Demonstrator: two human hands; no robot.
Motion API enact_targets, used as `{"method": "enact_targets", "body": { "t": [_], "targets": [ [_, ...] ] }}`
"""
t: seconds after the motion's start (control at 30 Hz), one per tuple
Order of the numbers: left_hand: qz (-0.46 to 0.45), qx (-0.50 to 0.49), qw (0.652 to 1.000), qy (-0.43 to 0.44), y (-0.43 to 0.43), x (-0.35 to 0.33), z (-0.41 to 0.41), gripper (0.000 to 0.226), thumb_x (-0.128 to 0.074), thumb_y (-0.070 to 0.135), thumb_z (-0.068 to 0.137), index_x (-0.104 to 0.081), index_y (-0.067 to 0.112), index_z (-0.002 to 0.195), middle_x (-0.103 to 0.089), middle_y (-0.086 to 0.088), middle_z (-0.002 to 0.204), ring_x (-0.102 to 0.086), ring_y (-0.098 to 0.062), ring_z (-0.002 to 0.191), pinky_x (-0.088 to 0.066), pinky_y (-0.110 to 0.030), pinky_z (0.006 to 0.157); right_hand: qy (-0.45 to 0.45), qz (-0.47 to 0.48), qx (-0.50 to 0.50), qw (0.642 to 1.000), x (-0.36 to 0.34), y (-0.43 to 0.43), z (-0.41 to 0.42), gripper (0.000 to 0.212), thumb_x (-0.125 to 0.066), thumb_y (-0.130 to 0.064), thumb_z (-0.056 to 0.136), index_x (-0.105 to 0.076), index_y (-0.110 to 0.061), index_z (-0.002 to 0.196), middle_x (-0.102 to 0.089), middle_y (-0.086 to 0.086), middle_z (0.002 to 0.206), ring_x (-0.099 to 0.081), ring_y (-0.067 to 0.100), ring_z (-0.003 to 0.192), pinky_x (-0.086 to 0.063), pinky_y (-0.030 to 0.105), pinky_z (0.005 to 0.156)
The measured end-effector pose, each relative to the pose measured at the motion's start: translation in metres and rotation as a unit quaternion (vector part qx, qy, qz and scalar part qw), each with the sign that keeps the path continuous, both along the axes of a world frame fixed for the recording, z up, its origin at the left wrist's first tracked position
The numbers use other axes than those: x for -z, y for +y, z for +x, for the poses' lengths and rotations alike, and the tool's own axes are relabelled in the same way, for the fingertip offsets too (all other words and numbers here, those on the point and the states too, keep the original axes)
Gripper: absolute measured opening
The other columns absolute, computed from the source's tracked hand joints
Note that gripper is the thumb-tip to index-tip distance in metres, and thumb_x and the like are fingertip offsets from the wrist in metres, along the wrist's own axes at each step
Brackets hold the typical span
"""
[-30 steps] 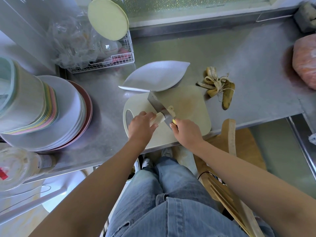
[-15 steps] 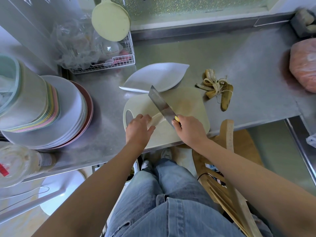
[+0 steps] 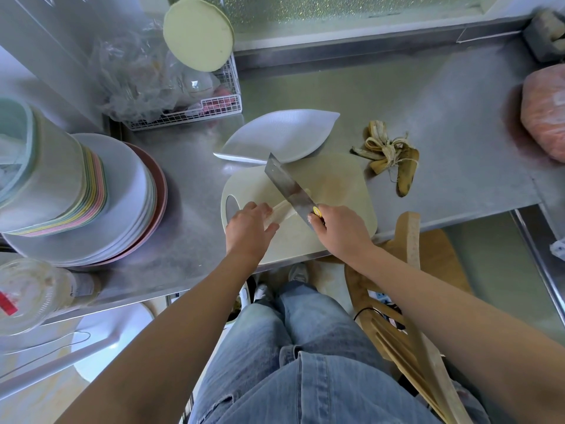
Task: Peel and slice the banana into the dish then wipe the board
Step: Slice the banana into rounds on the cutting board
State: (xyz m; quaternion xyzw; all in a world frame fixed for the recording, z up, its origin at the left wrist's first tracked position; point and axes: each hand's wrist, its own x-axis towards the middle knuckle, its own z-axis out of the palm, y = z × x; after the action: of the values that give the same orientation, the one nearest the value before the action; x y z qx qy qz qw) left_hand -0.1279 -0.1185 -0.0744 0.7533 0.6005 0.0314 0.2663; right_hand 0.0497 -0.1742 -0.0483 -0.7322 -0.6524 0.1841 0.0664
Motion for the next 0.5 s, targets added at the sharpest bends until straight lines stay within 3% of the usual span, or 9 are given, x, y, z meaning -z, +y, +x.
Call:
{"method": "enact_targets", "body": {
  "t": [0.3, 0.5],
  "targets": [
    [-0.003, -0.006, 1.0, -0.003, 0.0, 0.002, 0.0, 0.03, -0.066, 0.037, 0.088, -0.065, 0.026, 0.115, -0.063, 0.003, 0.106, -0.062, -0.021, 0.089, -0.054, -0.034, 0.076, -0.014, -0.048, 0.006, 0.999, 0.018, -0.005, -0.005, 0.032, -0.039, -0.033, 0.1, -0.057, -0.008, 0.092, -0.063, 0.012, 0.08, -0.061, 0.029, 0.075, -0.04, 0.033, 0.06],
    [-0.002, -0.007, 1.0, -0.004, 0.001, 0.002, -0.001, 0.029, -0.065, 0.038, 0.088, -0.065, 0.026, 0.114, -0.063, 0.002, 0.106, -0.062, -0.021, 0.089, -0.052, -0.033, 0.076, -0.002, -0.013, 0.01, 1.0, 0.012, -0.007, -0.001, 0.03, -0.042, -0.032, 0.1, -0.055, -0.01, 0.085, -0.049, 0.004, 0.066, -0.054, 0.025, 0.063, -0.033, 0.03, 0.056]
  ]
}}
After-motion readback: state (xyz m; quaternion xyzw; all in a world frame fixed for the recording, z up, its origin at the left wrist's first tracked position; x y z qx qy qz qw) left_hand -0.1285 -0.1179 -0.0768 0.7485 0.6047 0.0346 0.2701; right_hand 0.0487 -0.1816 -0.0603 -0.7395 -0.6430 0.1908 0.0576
